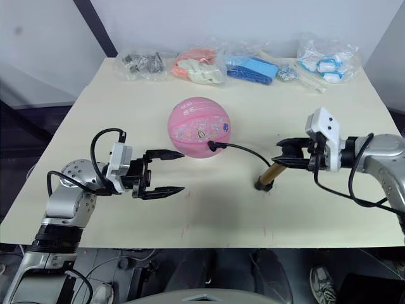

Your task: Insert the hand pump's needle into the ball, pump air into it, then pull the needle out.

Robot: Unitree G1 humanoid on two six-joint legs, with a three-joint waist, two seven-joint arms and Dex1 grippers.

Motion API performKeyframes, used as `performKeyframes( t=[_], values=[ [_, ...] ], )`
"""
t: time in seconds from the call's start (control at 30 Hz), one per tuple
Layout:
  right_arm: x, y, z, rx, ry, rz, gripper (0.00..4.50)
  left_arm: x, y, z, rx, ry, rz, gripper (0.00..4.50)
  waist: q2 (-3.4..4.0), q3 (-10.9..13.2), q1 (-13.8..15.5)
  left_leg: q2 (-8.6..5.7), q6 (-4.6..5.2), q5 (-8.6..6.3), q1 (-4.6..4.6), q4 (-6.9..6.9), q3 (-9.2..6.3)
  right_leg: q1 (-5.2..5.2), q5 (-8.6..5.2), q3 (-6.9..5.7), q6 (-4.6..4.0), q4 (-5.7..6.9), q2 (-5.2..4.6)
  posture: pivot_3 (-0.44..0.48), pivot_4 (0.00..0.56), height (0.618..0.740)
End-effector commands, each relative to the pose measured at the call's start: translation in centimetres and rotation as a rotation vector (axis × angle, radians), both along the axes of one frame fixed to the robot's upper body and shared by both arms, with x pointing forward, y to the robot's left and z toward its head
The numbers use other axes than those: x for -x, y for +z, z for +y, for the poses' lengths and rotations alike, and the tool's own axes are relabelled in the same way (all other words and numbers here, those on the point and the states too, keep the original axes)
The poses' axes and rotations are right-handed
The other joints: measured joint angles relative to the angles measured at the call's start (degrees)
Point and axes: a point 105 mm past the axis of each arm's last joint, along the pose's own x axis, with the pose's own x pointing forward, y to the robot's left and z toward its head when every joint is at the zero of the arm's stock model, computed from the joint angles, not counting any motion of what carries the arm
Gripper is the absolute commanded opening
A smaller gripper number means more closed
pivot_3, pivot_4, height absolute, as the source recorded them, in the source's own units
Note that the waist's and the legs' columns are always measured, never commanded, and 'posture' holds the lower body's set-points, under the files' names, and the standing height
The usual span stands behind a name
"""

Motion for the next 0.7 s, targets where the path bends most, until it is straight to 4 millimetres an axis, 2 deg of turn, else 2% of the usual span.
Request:
performKeyframes(
  t=[0.03,0.13,0.5,0.7],
  values=[
    [0.2,1.7,0.4,0.006,0.031,-0.049,1.74,0.2,1.1,0.1,0.015,-0.008,-0.052,4.43,0.00,0.0,0.0,0.00,-0.16,0.09,-0.25,0.03,0.02,-0.28,0.00,0.01,0.00,0.07,0.00,0.000,0.150,0.738],
    [0.3,1.8,0.5,0.031,0.043,-0.053,1.74,0.2,1.1,0.0,0.018,-0.011,-0.054,4.43,0.00,0.0,-0.1,-0.01,-0.26,0.15,-0.56,0.02,0.19,-0.66,0.00,0.13,0.00,0.11,-0.02,0.000,0.150,0.738],
    [0.4,3.8,1.4,0.213,0.112,-0.171,1.74,0.3,1.0,-0.2,0.025,-0.021,-0.054,4.43,0.00,0.0,-0.2,-0.02,-0.20,0.11,-0.48,0.08,0.41,-0.76,0.01,0.28,0.01,0.46,-0.05,0.000,0.150,0.738],
    [-0.1,3.1,1.9,0.371,0.141,-0.264,1.74,0.1,1.0,-0.3,0.027,-0.019,-0.055,4.43,0.00,0.0,-0.2,-0.02,-0.20,0.12,-0.47,0.18,0.53,-0.86,0.01,0.40,0.01,0.73,-0.05,0.000,0.150,0.738]
  ],
)
